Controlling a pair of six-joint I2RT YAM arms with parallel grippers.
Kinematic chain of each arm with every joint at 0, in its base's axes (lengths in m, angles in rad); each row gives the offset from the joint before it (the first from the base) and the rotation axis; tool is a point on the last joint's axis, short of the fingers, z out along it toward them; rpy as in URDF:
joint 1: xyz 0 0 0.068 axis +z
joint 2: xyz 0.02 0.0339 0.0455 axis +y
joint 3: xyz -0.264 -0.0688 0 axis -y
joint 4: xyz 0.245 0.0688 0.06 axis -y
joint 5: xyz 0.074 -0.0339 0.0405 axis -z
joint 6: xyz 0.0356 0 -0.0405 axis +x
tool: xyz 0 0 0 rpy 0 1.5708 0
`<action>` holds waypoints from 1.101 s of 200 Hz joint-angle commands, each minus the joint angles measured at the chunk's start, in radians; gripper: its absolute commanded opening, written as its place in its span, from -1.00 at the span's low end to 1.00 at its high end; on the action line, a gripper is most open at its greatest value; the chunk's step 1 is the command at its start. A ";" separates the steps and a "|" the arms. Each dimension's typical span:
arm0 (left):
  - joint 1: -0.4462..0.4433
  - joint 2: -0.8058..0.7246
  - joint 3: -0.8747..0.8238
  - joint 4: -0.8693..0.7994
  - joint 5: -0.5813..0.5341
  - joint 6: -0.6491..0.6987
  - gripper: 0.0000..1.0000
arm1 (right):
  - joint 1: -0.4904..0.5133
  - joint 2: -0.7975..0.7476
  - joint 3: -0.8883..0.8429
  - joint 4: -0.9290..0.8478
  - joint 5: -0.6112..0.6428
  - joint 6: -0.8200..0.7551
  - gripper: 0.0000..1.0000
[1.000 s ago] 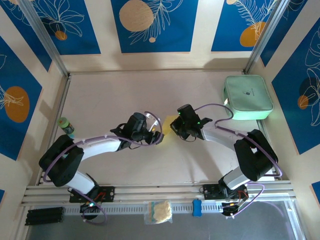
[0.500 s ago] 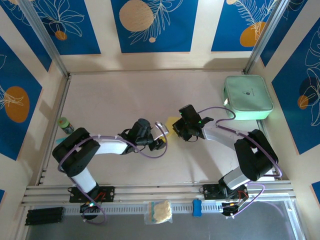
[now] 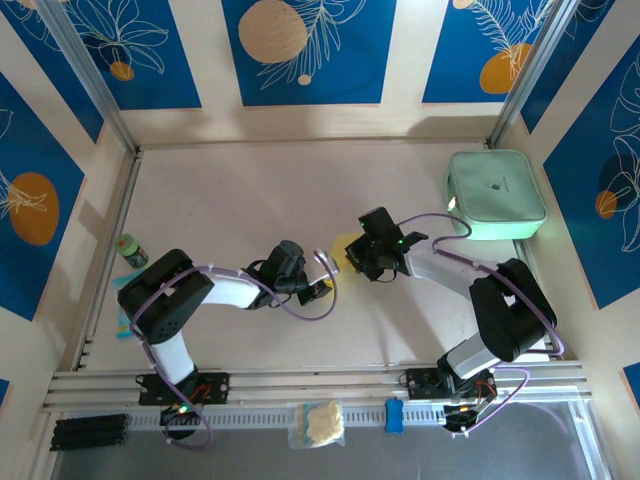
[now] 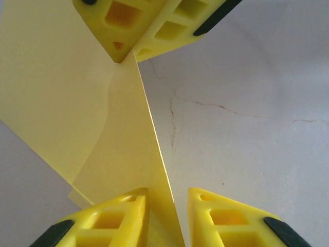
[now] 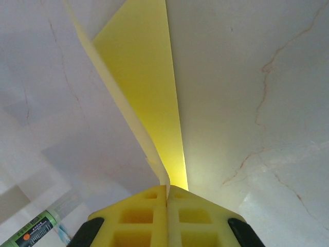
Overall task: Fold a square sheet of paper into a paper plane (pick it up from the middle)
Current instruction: Fold the wing for the fifth time at the center of the table.
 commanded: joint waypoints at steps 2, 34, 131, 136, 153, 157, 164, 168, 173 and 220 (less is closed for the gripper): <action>-0.007 0.011 0.017 0.018 -0.003 0.019 -0.53 | -0.006 0.001 0.027 -0.034 -0.029 0.017 -1.00; -0.007 0.017 0.015 0.026 -0.004 0.010 -0.62 | -0.005 0.013 0.034 -0.043 -0.038 0.011 -0.99; -0.005 0.021 0.003 0.043 -0.016 -0.006 -0.68 | -0.002 0.059 0.081 -0.167 -0.019 -0.019 -0.11; -0.005 0.021 0.003 0.043 -0.016 -0.005 -0.68 | -0.002 0.063 0.081 -0.169 -0.019 -0.019 -0.10; -0.006 0.019 0.002 0.046 -0.021 -0.006 -0.68 | -0.002 0.072 0.077 -0.170 -0.020 -0.011 -0.10; -0.006 0.019 0.001 0.047 -0.021 -0.007 -0.68 | -0.002 0.074 0.076 -0.169 -0.020 -0.008 -0.10; -0.006 0.019 0.000 0.048 -0.024 -0.007 -0.68 | -0.002 0.076 0.073 -0.165 -0.022 -0.008 -0.10; -0.006 0.018 -0.001 0.048 -0.023 -0.008 -0.68 | -0.002 0.079 0.072 -0.163 -0.021 -0.008 -0.11; -0.005 0.018 -0.002 0.048 -0.024 -0.007 -0.68 | -0.003 0.081 0.072 -0.163 -0.023 -0.007 -0.11; -0.005 0.019 -0.005 0.044 -0.020 0.002 -0.66 | -0.014 0.098 0.091 -0.156 -0.022 -0.023 -0.38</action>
